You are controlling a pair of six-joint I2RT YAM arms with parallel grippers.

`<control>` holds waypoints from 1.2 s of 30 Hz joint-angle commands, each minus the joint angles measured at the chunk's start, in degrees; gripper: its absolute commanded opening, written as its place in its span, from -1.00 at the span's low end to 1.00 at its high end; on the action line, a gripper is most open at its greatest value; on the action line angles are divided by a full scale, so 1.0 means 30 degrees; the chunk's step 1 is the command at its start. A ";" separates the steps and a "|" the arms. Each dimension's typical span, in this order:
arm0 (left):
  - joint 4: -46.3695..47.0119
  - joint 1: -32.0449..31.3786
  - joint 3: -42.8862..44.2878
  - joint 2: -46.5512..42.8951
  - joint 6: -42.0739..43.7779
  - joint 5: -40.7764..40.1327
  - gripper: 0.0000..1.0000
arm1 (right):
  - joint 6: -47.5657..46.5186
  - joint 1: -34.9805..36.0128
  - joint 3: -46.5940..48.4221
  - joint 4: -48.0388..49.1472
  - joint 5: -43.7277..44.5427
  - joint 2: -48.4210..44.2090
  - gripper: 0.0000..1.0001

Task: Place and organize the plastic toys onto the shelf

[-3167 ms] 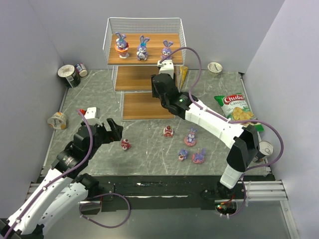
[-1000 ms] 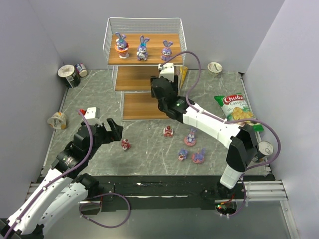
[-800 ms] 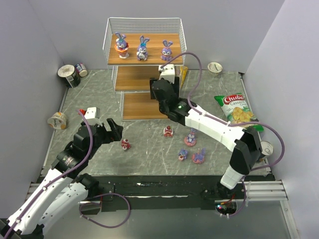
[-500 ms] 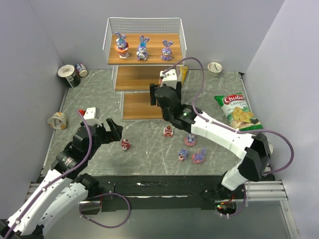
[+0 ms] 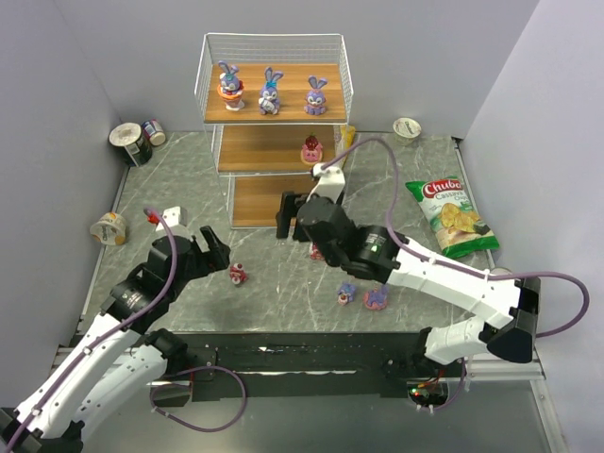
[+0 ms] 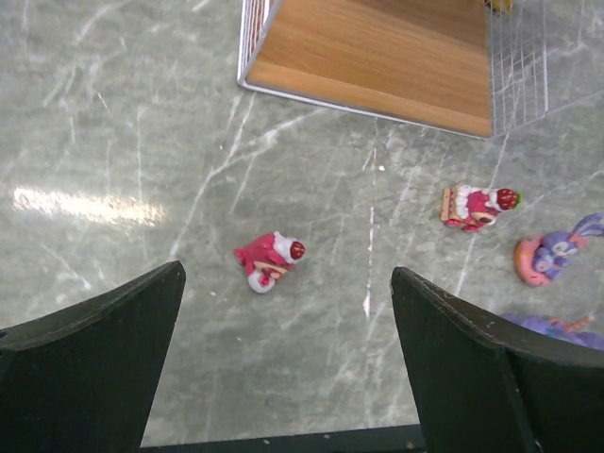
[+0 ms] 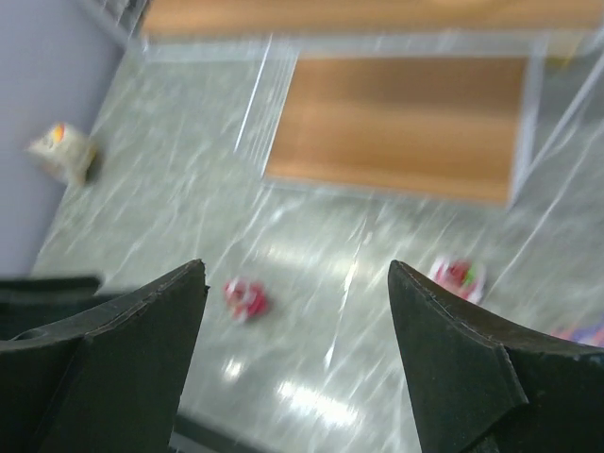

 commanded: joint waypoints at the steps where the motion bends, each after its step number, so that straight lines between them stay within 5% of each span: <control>1: -0.0673 -0.0067 0.0404 0.0284 -0.1878 0.0603 0.93 | 0.4159 0.1262 -0.0871 -0.2493 -0.0956 0.0430 0.68; 13: 0.2636 0.0928 -0.2116 0.5409 -0.4402 0.6144 0.98 | 0.7679 0.3754 -0.2366 -0.2200 -0.1836 0.1927 0.66; 36: 0.7613 0.1193 -0.2730 1.1739 -0.2145 0.3537 0.97 | 0.8707 0.3286 -0.6028 0.0027 -0.2716 0.1341 0.66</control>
